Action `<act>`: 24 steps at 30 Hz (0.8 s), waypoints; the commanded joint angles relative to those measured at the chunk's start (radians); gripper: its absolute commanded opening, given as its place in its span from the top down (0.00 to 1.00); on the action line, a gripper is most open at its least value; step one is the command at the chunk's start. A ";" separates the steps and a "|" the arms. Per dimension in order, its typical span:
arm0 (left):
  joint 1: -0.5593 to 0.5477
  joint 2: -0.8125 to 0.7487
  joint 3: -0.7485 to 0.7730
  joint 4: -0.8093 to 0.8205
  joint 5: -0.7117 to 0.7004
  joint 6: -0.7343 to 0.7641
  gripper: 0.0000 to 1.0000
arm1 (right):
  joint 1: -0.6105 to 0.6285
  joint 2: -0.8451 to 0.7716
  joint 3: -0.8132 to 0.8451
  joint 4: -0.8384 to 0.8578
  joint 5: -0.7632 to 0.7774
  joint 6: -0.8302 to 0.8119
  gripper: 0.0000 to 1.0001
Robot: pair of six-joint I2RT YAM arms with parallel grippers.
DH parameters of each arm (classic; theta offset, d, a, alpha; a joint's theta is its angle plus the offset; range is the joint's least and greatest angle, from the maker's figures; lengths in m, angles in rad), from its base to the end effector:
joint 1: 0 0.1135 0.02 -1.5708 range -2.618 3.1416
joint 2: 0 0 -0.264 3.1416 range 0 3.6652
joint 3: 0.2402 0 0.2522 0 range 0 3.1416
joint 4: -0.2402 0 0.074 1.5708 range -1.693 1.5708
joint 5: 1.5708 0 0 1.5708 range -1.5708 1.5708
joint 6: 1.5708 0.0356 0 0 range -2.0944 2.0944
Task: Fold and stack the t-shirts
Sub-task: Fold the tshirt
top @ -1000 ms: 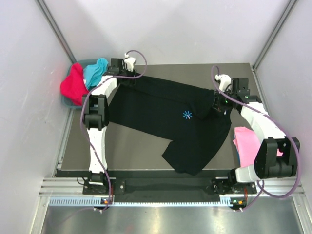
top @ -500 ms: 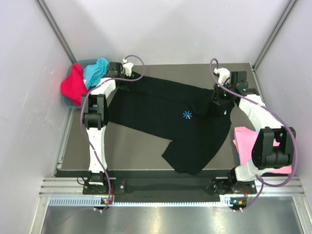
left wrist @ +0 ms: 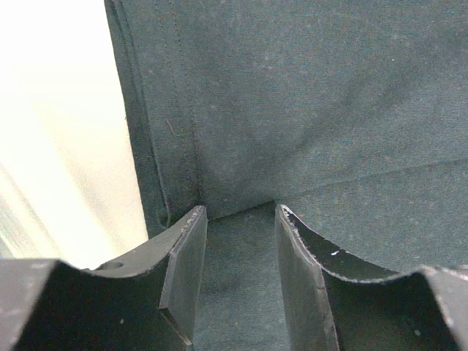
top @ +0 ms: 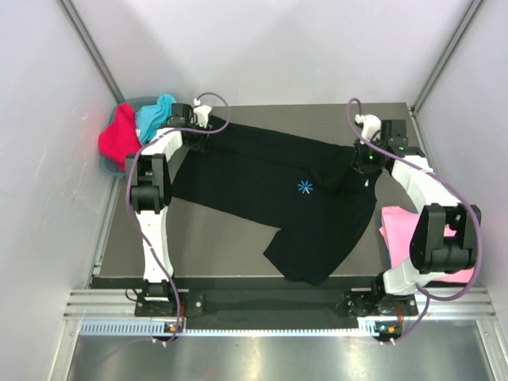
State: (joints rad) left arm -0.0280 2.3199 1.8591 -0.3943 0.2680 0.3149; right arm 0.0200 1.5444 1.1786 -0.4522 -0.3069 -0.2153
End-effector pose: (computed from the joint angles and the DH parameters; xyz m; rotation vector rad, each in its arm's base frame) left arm 0.5165 -0.0239 0.1699 0.5268 2.3357 -0.1912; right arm 0.3368 0.0175 0.2670 -0.4188 2.3189 0.2714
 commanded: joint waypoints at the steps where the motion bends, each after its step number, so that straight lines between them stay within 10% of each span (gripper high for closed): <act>1: 0.010 -0.024 0.032 0.000 -0.006 0.010 0.52 | -0.083 0.026 -0.022 0.043 0.035 0.007 1.00; 7: 0.010 -0.027 0.015 0.006 -0.012 0.010 0.52 | -0.132 0.097 0.032 0.058 0.072 -0.045 1.00; 10: 0.011 -0.033 0.008 0.011 -0.007 0.009 0.52 | -0.131 0.115 0.087 0.040 0.089 -0.076 0.75; 15: 0.010 -0.033 0.008 0.012 -0.003 0.001 0.52 | -0.046 0.059 0.115 0.018 0.080 -0.269 0.64; 24: 0.010 -0.034 0.000 0.009 -0.007 0.001 0.52 | 0.210 0.075 0.027 -0.108 -0.155 -0.542 0.78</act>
State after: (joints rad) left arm -0.0280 2.3199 1.8591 -0.3935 0.2676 0.3138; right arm 0.1825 1.5982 1.2156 -0.5079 -0.3740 -0.6418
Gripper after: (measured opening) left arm 0.478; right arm 0.230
